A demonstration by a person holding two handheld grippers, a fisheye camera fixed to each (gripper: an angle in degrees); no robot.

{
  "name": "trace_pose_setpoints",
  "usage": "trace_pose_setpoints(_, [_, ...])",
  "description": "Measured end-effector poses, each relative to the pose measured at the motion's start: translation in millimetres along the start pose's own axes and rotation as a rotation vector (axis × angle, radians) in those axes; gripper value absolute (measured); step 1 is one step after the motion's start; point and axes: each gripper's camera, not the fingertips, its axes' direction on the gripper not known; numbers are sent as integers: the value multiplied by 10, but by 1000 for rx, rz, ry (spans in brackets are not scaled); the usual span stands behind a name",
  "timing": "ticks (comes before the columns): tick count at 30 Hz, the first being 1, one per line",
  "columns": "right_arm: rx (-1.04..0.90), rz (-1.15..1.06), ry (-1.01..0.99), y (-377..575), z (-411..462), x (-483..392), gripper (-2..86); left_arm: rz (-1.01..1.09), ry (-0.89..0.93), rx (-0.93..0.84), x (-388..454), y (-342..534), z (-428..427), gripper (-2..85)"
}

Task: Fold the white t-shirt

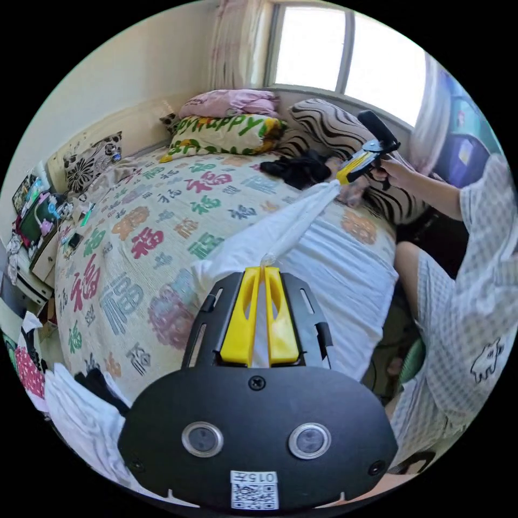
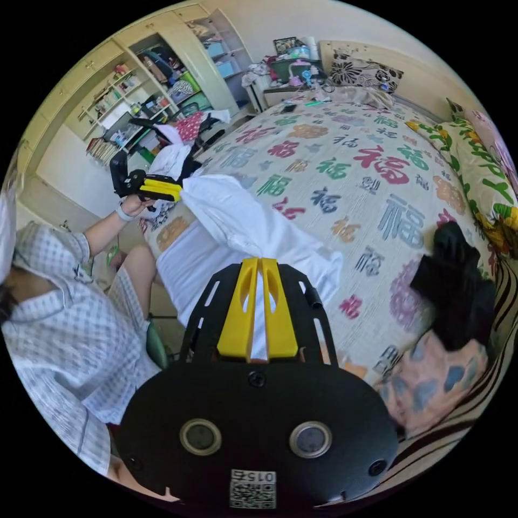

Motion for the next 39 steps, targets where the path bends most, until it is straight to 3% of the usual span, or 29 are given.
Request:
trace_pose_setpoints(6, [-69, 21, 41, 1366, 376, -949, 4, -86, 4, -105, 1201, 972, -78, 6])
trace_pose_setpoints(17, [-177, 101, 67, 2466, 808, -1290, 12, -135, -71, -247, 1905, 1458, -261, 7])
trace_pose_setpoints(21, [-244, 149, 66, 2694, 796, -1252, 39, -179, -20, -405, 1886, 1628, -276, 11])
trace_pose_setpoints(27, [-55, 200, -9, 2980, 340, -1194, 16, -365, 11, -167, 1600, 1634, -956, 12])
trace_pose_setpoints(30, [-1, 182, -90, 2921, 336, -1118, 4, -384, 54, -171, 1489, 1550, -849, 14])
trace_pose_setpoints(33, [-71, 160, -158, 2858, 529, -1037, -2, -389, 106, -273, 1424, 1609, -590, 15])
trace_pose_setpoints(35, [-222, 139, -141, 2899, 744, -981, -3, -402, 97, -357, 1395, 1748, -490, 13])
trace_pose_setpoints(37, [-326, 134, -95, 2989, 870, -934, -4, -427, 96, -334, 1344, 1889, -573, 11])
trace_pose_setpoints(39, [-291, 156, -127, 3075, 803, -848, -4, -445, 119, -384, 1252, 1994, -691, 9])
